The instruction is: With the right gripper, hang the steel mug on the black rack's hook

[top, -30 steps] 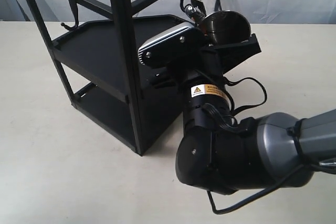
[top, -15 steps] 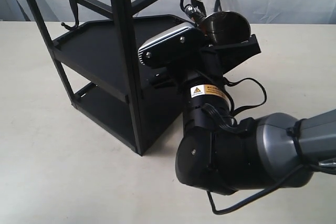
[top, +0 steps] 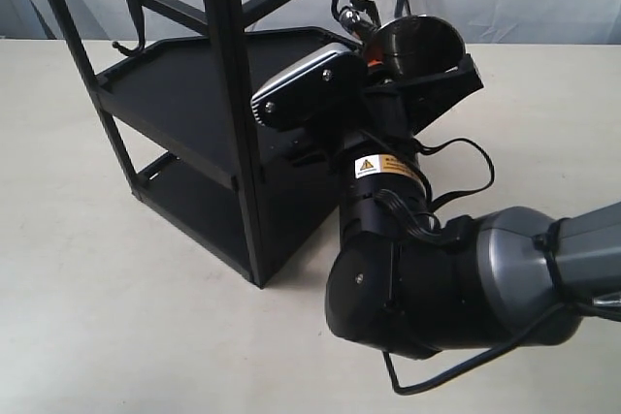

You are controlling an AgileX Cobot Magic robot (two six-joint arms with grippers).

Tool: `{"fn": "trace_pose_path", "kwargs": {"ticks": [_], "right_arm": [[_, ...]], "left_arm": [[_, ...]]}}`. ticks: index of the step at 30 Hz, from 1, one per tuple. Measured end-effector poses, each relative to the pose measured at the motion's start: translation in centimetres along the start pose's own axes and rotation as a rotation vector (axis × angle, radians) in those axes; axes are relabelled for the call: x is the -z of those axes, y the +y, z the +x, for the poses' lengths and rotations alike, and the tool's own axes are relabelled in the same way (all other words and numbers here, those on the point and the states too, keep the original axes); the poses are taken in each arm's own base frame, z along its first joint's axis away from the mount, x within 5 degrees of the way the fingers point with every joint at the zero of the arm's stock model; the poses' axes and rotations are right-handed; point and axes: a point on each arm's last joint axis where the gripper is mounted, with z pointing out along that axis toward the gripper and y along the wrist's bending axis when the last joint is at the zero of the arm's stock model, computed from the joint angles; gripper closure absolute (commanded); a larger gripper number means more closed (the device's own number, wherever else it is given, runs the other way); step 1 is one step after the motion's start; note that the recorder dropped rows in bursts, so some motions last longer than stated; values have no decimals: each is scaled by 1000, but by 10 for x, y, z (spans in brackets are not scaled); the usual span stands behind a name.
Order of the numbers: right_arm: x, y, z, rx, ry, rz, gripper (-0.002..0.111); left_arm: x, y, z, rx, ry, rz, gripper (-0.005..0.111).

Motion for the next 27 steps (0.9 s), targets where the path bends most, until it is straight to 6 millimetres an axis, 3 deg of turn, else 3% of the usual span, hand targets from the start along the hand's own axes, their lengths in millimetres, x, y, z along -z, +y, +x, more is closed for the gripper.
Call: {"fn": "trace_pose_path", "kwargs": {"ticks": [14, 16, 19, 22, 27], "right_arm": [[0, 0, 0, -14, 11, 5, 109], [0, 0, 0, -14, 11, 5, 103], [0, 0, 0, -12, 10, 2, 85], [1, 10, 8, 12, 48, -62, 70], [2, 13, 10, 15, 56, -78, 66]], "left_arm": [[0, 0, 0, 0, 0, 0, 105], [0, 0, 0, 0, 0, 0, 105], [0, 0, 0, 0, 0, 0, 105], [0, 0, 0, 0, 0, 0, 105], [0, 0, 0, 0, 0, 0, 105]]}}
